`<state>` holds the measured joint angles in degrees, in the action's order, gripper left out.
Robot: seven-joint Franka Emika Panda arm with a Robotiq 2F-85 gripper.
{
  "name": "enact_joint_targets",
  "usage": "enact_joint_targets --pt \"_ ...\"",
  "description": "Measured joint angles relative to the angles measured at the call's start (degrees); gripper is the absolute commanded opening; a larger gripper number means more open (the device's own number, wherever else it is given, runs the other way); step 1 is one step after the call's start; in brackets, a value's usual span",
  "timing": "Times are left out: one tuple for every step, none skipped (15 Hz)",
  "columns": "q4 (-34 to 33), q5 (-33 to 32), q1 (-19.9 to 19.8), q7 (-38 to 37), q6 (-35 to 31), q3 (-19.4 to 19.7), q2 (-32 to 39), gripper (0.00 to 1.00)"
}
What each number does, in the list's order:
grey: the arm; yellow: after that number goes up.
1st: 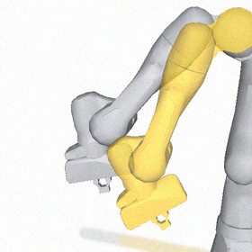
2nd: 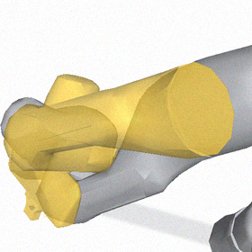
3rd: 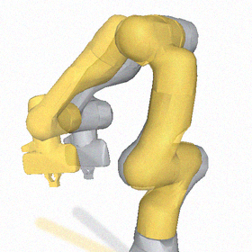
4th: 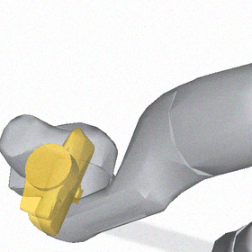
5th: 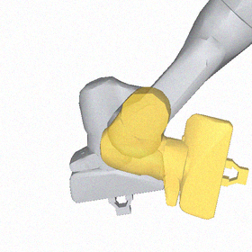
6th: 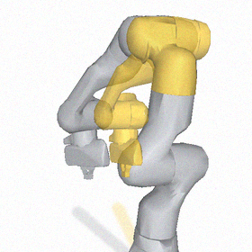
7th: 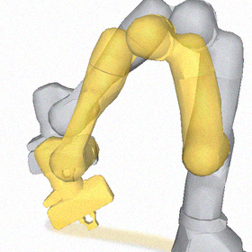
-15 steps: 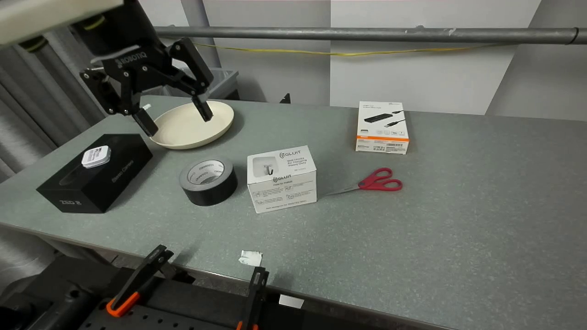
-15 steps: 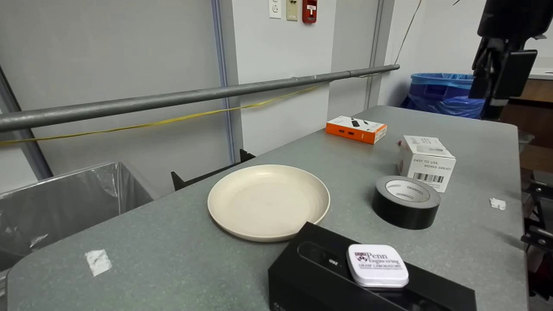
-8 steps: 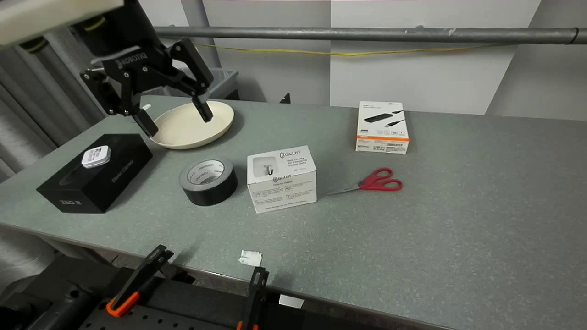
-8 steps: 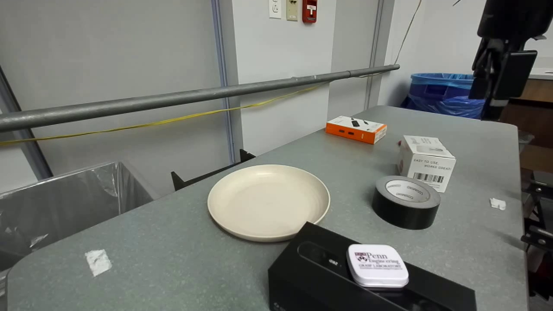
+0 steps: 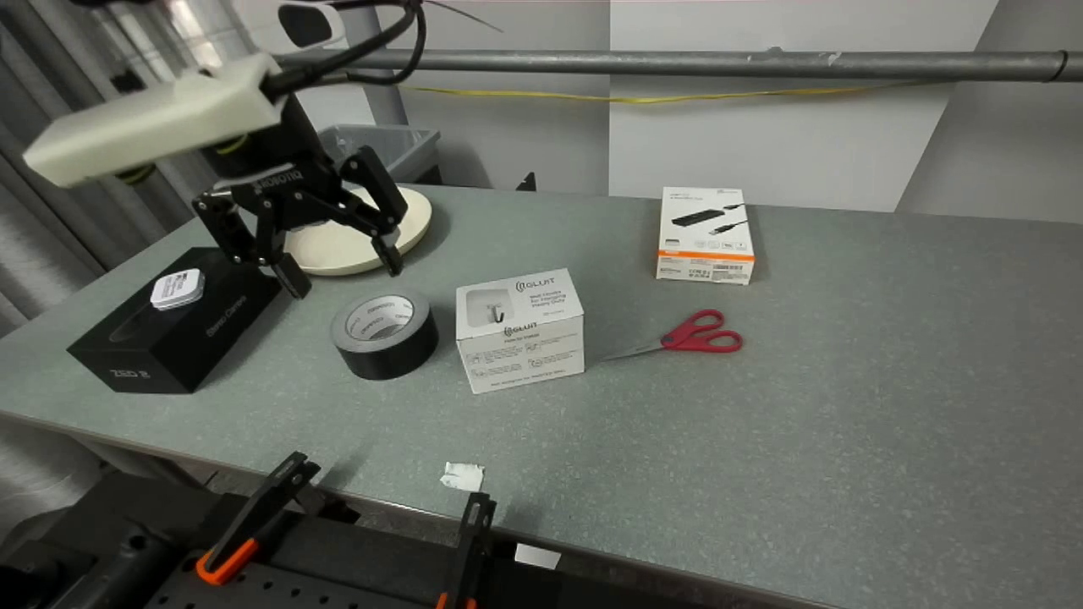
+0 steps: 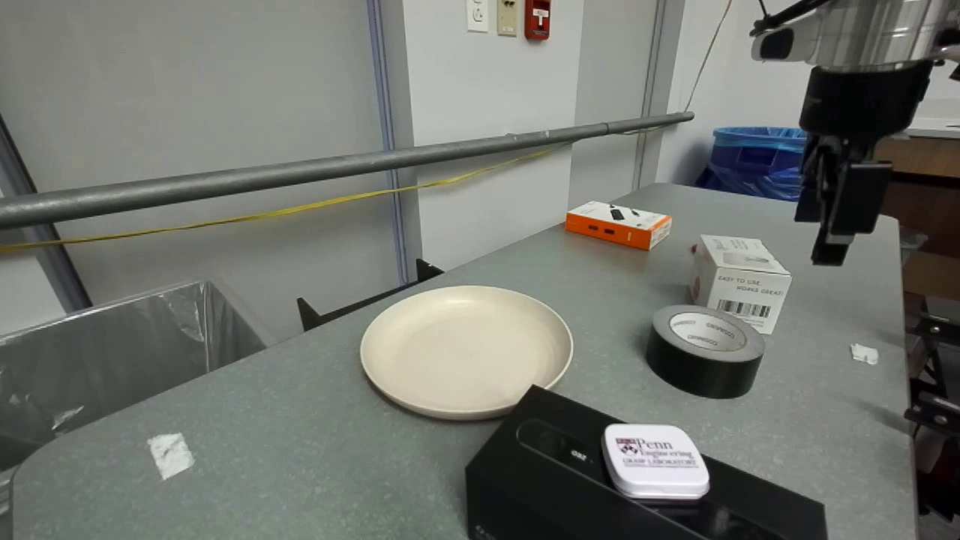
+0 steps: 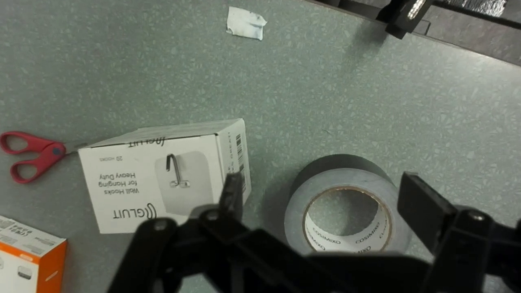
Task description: Put the black tape on the plate
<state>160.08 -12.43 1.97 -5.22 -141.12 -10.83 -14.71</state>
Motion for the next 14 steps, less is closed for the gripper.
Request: enact_joint_targets --pt "-0.13 -1.27 -0.15 -1.22 -1.62 0.00 1.75 1.00" --pt "-0.38 -2.68 -0.33 -2.52 -3.12 0.03 3.47 1.00" --pt "-0.78 -4.13 -0.53 -3.82 -4.46 0.11 5.16 1.00" --pt "-1.27 -5.66 -0.77 -5.14 -5.58 0.24 6.85 1.00" --pt "-1.87 -7.09 -0.95 -6.36 -6.40 0.48 8.48 1.00" --pt "-2.66 -8.18 -1.00 -7.32 -6.57 0.85 10.08 1.00" --pt "-3.52 -8.44 -1.00 -7.67 -6.57 1.28 11.58 1.00" --pt "-4.36 -8.44 -1.01 -7.67 -6.57 1.70 12.96 1.00" --pt "-5.04 -8.44 -1.01 -7.67 -6.57 1.97 14.01 1.00" --pt "-5.48 -8.44 -1.01 -7.67 -6.57 2.10 14.68 1.00" --pt "-5.75 -8.44 -1.00 -7.67 -6.57 2.13 15.05 1.00" --pt "-5.90 -8.44 -1.00 -7.67 -6.57 2.13 15.19 1.00" --pt "-5.89 -8.44 -0.85 -7.67 -6.55 2.28 15.22 1.00" --pt "-5.87 -8.44 -0.63 -7.63 -6.55 2.47 15.22 1.00"
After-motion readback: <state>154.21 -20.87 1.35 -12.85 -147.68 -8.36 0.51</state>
